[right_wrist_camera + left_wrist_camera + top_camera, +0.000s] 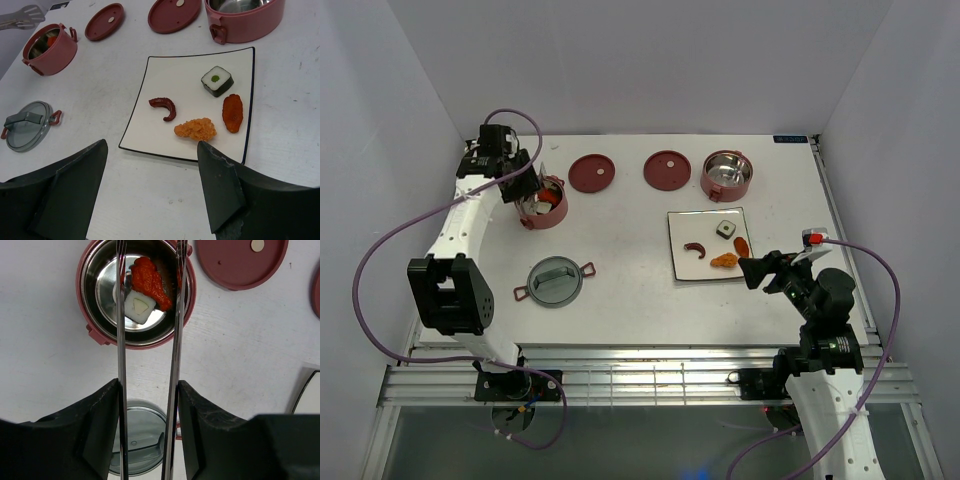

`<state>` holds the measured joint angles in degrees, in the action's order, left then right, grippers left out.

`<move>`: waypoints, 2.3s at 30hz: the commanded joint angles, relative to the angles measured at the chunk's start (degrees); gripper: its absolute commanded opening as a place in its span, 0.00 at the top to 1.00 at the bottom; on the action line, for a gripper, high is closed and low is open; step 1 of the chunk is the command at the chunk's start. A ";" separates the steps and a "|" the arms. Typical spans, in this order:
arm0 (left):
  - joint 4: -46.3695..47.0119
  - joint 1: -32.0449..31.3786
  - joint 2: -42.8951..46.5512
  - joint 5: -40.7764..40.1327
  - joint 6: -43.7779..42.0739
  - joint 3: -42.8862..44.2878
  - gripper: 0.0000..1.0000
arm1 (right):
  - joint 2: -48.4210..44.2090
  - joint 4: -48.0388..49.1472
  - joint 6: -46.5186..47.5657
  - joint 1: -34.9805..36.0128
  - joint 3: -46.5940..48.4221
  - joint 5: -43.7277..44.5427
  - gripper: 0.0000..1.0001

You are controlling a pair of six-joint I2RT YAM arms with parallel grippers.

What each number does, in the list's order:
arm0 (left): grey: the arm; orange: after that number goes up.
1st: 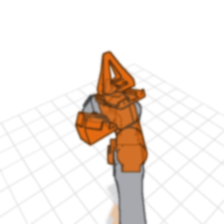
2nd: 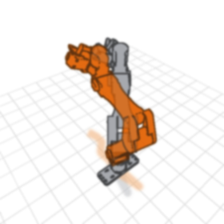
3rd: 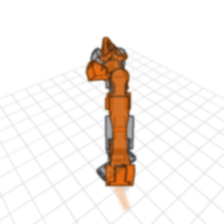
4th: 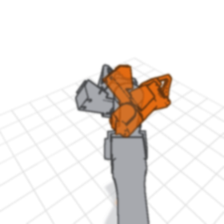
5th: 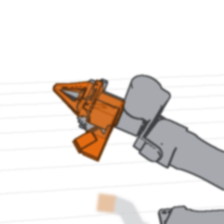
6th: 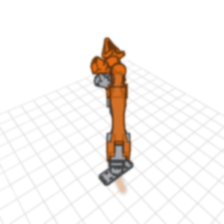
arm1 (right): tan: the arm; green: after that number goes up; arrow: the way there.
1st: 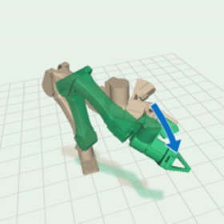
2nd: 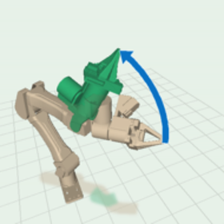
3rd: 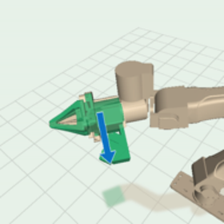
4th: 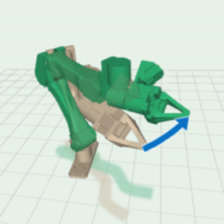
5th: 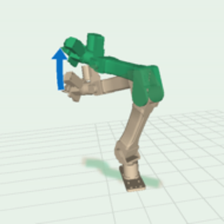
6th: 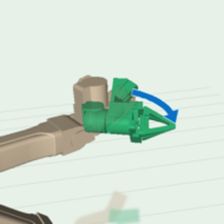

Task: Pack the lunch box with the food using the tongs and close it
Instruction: Place the fake food in the packing box, then pick up the fake food from the plate.

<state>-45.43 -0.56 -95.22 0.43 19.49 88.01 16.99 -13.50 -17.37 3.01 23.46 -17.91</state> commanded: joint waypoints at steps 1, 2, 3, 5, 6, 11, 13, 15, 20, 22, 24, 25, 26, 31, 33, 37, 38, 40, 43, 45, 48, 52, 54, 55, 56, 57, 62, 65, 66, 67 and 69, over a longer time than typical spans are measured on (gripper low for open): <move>-1.59 -3.29 4.51 -2.44 -0.59 3.22 0.43 | 0.58 1.81 0.84 -0.02 0.97 0.69 0.22; -1.59 -4.44 4.86 -2.97 -0.41 3.48 0.42 | 0.76 1.72 0.84 0.07 1.14 0.86 0.22; -1.59 -6.11 5.22 -3.41 -0.24 3.84 0.42 | 1.02 1.63 0.75 -0.02 1.23 1.12 0.22; -1.07 -11.99 5.66 -4.20 0.55 4.01 0.42 | 1.81 1.02 0.49 0.07 1.58 1.74 0.22; -0.72 -14.27 5.57 -4.29 0.90 3.84 0.42 | 2.16 0.76 0.32 -0.02 1.76 2.00 0.23; 2.88 -29.31 3.38 -5.18 3.01 4.01 0.43 | 4.89 -1.88 -0.74 0.07 3.34 4.28 0.24; 4.20 -35.00 1.80 -4.91 3.37 4.89 0.43 | 5.24 -2.67 -1.35 -0.02 4.22 4.90 0.24; 6.57 -39.93 -0.39 -3.07 3.45 5.94 0.43 | 5.33 -3.46 -2.40 -0.02 6.14 5.69 0.24; 8.60 -49.00 -5.93 -1.92 4.51 12.08 0.44 | 5.07 -5.31 -3.29 0.07 10.10 8.41 0.25; 8.69 -52.34 -8.39 -2.97 4.86 13.68 0.44 | 4.72 -6.45 -3.29 -0.02 11.25 9.47 0.24; 8.69 -54.01 -9.45 -3.94 5.04 15.00 0.44 | 3.84 -7.42 -3.38 -0.02 12.04 11.31 0.24; 8.95 -54.37 -10.24 -3.85 5.38 15.09 0.44 | 2.97 -8.29 -3.55 -0.02 12.83 11.93 0.24; 9.22 -54.72 -10.51 -3.68 5.47 15.00 0.44 | 2.44 -8.65 -3.55 0.07 13.18 12.89 0.24; 11.15 -58.06 -12.09 -2.89 5.56 14.56 0.44 | -0.38 -10.84 -3.55 -0.02 15.82 14.66 0.24; 11.06 -59.38 -13.41 -3.41 5.91 15.52 0.44 | -1.00 -11.37 -3.29 -0.02 16.35 14.66 0.24; 10.98 -60.96 -15.87 -4.11 6.71 16.84 0.44 | -2.75 -12.25 -2.76 -0.02 16.79 14.66 0.24; 11.06 -61.05 -16.31 -4.29 6.97 17.02 0.44 | -2.93 -12.52 -2.67 -0.02 16.79 14.66 0.24; 11.15 -61.58 -17.54 -4.03 7.58 17.46 0.44 | -3.54 -12.96 -2.32 0.07 16.97 14.75 0.24; 11.06 -62.20 -19.12 -4.21 7.93 18.25 0.44 | -3.90 -13.48 -1.88 -0.02 17.32 14.84 0.24; 10.98 -62.46 -19.82 -4.47 8.37 18.34 0.44 | -3.99 -13.57 -1.71 -0.02 17.67 14.92 0.24; 10.80 -62.55 -20.44 -4.82 9.16 17.90 0.44 | -3.90 -13.66 -1.36 0.07 17.93 14.92 0.23; 10.36 -62.72 -20.80 -5.87 9.17 17.20 0.45 | -4.07 -13.57 -0.92 0.07 17.76 14.84 0.23; 10.54 -63.16 -20.71 -5.79 7.94 17.28 0.45 | -4.25 -13.49 -0.83 0.07 17.50 14.84 0.23; 10.45 -63.42 -20.62 -6.05 7.15 17.46 0.45 | -4.34 -13.40 -0.83 -0.02 17.23 14.75 0.23; 10.54 -63.69 -20.19 -6.40 5.75 17.55 0.45 | -4.42 -13.31 -0.74 -0.02 17.14 14.75 0.23; 10.45 -63.78 -19.92 -6.75 5.30 17.72 0.45 | -4.43 -13.31 -0.74 -0.02 17.14 14.66 0.23; 10.10 -63.78 -18.34 -8.51 4.42 17.99 0.44 | -4.51 -13.22 -0.74 -0.02 16.88 14.57 0.23; 9.31 -63.78 -18.68 -8.51 5.39 18.16 0.44 | -4.95 -13.14 -0.74 0.07 16.35 14.48 0.23; 9.13 -63.78 -19.21 -8.25 5.82 18.08 0.44 | -5.13 -13.13 -0.74 -0.02 16.26 14.40 0.23; 9.04 -63.78 -19.39 -8.16 6.09 17.99 0.44 | -5.30 -13.13 -0.74 -0.02 16.18 14.31 0.23; 8.87 -63.78 -20.70 -8.42 7.92 18.08 0.45 | -5.39 -13.05 -0.83 -0.02 15.74 14.22 0.23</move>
<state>-36.23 -64.16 -117.45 -6.94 25.56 103.90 12.36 -27.44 -18.96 3.03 39.11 -3.77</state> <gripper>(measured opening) 0.553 0.766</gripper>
